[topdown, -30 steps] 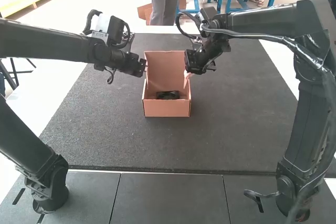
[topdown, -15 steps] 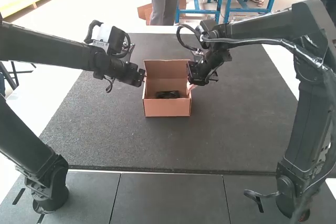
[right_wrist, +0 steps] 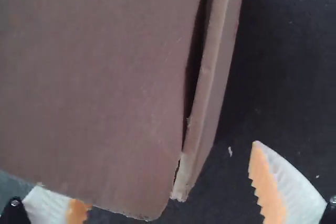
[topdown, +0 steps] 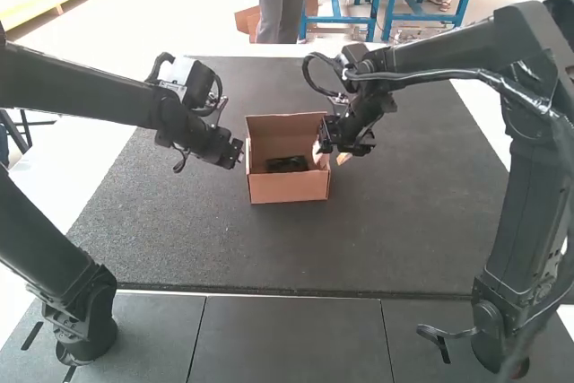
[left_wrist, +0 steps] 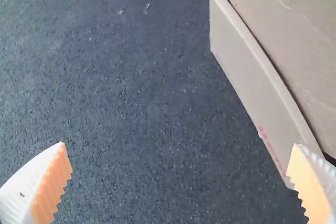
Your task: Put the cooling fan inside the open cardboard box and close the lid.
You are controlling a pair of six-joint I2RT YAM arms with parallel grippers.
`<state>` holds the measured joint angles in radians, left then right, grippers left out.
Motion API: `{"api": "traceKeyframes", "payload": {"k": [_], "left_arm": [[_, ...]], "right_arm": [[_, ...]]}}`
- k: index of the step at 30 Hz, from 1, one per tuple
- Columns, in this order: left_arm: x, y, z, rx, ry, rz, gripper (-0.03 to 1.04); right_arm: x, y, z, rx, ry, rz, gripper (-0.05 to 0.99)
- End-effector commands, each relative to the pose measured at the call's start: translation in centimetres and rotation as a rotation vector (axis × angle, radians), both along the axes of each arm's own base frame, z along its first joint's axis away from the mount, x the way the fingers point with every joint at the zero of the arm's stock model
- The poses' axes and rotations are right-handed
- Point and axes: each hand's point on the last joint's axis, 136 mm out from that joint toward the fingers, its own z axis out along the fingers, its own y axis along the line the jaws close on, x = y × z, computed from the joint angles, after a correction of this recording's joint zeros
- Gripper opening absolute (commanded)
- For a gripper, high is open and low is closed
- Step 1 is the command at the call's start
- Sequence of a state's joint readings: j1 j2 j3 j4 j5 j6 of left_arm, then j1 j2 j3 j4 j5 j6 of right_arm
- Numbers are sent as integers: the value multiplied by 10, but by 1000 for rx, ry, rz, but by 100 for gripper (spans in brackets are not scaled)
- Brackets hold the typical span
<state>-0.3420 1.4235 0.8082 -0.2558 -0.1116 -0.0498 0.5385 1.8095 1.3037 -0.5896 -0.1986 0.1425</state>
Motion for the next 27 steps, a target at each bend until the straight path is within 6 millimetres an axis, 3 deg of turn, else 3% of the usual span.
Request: {"api": "traceKeyframes", "payload": {"k": [1, 8, 12, 16, 20, 27], "left_arm": [[10, 13, 30, 7, -99, 58, 97], [35, 56, 58, 51, -198, 209, 97], [54, 63, 77, 32, -267, 238, 97], [74, 52, 93, 10, -295, 228, 97], [90, 28, 108, -28, -317, 189, 97], [102, -22, 119, -58, -325, 90, 97]], "right_arm": [[15, 7, 47, 67, -104, -13, 91], [14, 7, 76, 122, -148, -15, 91], [12, -8, 86, 113, -186, -30, 91], [19, -37, 91, 49, -296, -66, 91], [30, -71, 99, -25, -426, -142, 91], [50, -115, 134, -30, -636, -266, 91]]}}
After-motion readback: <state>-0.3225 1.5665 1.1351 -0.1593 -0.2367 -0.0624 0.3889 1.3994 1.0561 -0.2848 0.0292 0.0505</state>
